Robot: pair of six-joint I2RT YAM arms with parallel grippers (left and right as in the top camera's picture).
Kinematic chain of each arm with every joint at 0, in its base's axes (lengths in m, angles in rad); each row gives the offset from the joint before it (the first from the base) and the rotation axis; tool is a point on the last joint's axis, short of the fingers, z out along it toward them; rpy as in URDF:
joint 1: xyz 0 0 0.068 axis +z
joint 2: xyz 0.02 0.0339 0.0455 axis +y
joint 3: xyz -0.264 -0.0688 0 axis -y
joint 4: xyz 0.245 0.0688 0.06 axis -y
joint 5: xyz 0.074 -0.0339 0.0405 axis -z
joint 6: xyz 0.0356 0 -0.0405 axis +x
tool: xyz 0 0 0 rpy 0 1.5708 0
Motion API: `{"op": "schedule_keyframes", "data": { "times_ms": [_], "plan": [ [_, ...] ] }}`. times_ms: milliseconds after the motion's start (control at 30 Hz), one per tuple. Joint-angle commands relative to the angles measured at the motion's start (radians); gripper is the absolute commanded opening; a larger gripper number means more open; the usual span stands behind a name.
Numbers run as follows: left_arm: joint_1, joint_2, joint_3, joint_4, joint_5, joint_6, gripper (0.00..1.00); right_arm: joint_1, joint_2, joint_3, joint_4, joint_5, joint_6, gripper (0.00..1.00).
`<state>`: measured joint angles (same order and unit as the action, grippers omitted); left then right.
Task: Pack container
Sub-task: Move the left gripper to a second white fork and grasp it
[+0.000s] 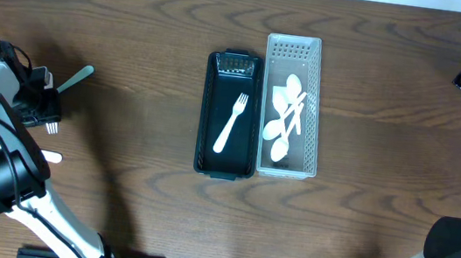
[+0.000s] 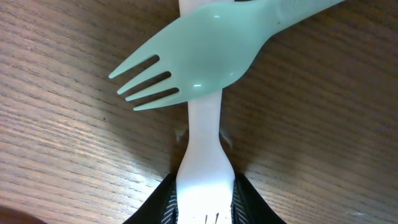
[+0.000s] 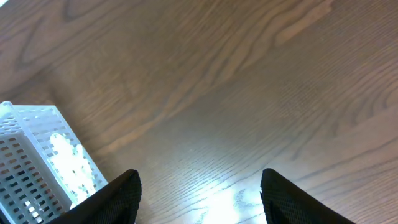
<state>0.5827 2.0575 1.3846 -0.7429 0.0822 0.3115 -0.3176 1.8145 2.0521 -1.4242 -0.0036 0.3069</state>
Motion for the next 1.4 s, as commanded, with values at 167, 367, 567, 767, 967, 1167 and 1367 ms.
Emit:
{"op": "schedule_keyframes", "data": {
  "times_ms": [167,367,567,767,967,1167,1367],
  "plan": [
    [-0.004,0.037,0.016,-0.070,-0.014,-0.059,0.08,-0.003,-0.001,0.008,-0.001,0.007,0.014,0.65],
    [-0.040,-0.061,0.024,-0.101,-0.015,-0.058,0.07,-0.003,-0.001,0.008,0.017,0.007,0.012,0.65],
    [-0.075,-0.173,0.024,-0.126,-0.015,-0.059,0.07,-0.003,-0.001,0.008,0.029,0.007,0.010,0.65],
    [-0.102,-0.273,0.024,-0.177,-0.015,-0.059,0.07,-0.003,-0.001,0.008,0.037,0.007,0.006,0.65],
    [-0.113,-0.352,0.024,-0.208,-0.014,-0.064,0.07,-0.003,-0.001,0.008,0.045,0.007,0.006,0.65],
    [-0.175,-0.423,0.025,-0.238,-0.014,-0.093,0.06,-0.003,-0.001,0.008,0.050,0.007,0.002,0.65],
    [-0.368,-0.494,0.050,-0.289,-0.014,-0.108,0.06,-0.003,-0.001,0.008,0.049,0.006,0.003,0.65]
  ]
}}
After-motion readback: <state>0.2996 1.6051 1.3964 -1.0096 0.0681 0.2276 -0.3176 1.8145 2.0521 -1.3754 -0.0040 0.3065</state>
